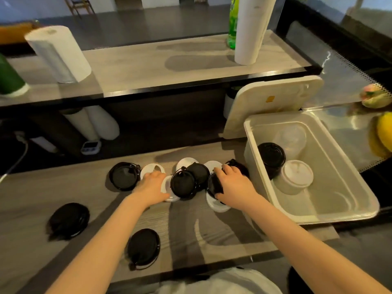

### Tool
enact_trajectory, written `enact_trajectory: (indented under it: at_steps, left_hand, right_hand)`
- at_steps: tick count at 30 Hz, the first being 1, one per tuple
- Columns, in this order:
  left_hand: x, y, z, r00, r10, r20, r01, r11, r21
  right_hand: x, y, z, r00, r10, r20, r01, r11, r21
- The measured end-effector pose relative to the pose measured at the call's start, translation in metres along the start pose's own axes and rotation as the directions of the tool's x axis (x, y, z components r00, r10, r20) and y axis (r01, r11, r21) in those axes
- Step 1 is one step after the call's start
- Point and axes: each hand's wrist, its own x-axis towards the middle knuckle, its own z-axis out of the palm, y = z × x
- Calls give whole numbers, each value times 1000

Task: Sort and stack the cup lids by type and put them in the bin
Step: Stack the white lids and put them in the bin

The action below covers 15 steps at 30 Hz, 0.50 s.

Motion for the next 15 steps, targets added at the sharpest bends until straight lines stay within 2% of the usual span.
enact_trajectory:
  at_steps: [3,6,10,15]
  left_hand:
    - [8,0,17,1000,2,-21,-3,998,-69]
    - [19,14,21,998,30,-56,-34,996,-82]
    - [32,34,28,998,26,-65,-29,998,-47]
    - [41,41,38,994,38,-100,-37,999,9]
  right_hand:
    - [9,1,14,990,101,95,-103,995,16]
    - [17,0,20,978,142,154,-144,989,7]
    - [23,-3,27,980,165,113,-166,986,-4]
    - [19,3,27,986,169,18,-170,978,119]
